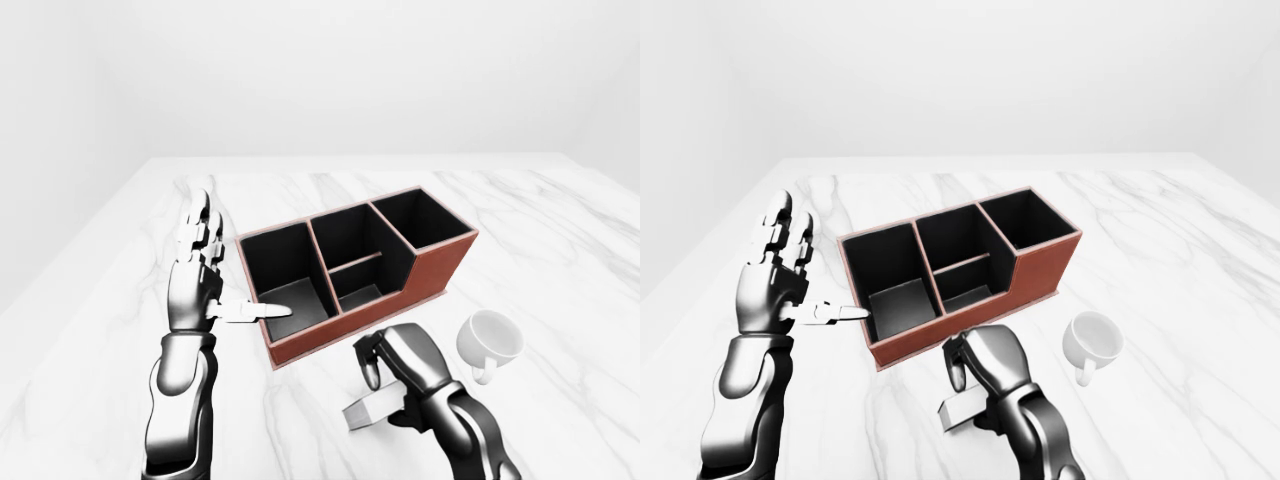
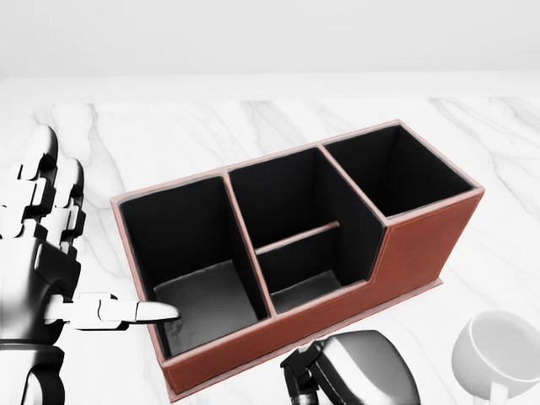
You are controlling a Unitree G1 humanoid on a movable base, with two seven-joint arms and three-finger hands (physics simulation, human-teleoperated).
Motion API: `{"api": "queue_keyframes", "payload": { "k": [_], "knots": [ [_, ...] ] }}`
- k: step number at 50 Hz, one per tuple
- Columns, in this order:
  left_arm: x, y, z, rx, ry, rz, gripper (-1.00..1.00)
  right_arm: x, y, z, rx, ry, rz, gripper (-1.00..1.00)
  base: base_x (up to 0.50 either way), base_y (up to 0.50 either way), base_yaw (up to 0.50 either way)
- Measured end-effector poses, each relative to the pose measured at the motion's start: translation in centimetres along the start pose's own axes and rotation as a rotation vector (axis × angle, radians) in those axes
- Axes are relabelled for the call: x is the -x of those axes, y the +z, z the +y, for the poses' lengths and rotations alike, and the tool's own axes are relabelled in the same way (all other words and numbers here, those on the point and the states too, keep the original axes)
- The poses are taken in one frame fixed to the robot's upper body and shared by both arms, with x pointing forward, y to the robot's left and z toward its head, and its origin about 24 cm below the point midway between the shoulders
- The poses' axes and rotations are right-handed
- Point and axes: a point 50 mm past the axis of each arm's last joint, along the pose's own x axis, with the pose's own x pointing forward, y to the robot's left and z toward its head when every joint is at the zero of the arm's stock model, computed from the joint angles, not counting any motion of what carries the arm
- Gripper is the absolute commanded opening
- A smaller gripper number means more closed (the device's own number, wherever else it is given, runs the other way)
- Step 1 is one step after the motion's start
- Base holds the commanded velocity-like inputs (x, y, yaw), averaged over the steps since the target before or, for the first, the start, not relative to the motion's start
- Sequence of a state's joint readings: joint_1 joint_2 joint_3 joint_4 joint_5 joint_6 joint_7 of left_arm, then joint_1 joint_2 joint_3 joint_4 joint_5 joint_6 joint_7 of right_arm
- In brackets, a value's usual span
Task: Pick up the book and place it in the front compartment of the caddy.
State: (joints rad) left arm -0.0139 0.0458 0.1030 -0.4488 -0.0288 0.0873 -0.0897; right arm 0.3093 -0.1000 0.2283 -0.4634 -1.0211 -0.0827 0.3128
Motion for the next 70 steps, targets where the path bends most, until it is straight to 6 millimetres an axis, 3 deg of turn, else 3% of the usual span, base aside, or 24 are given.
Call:
{"api": "queue_keyframes", "payload": {
  "k": [70],
  "knots": [
    [-0.1, -0.3, 0.0, 0.001, 0.002, 0.013, 1.0, -3.4, 2.6, -9.1, 0.092, -0.148, -0.056, -1.0, 0.0, 0.0, 0.0]
  ]
}}
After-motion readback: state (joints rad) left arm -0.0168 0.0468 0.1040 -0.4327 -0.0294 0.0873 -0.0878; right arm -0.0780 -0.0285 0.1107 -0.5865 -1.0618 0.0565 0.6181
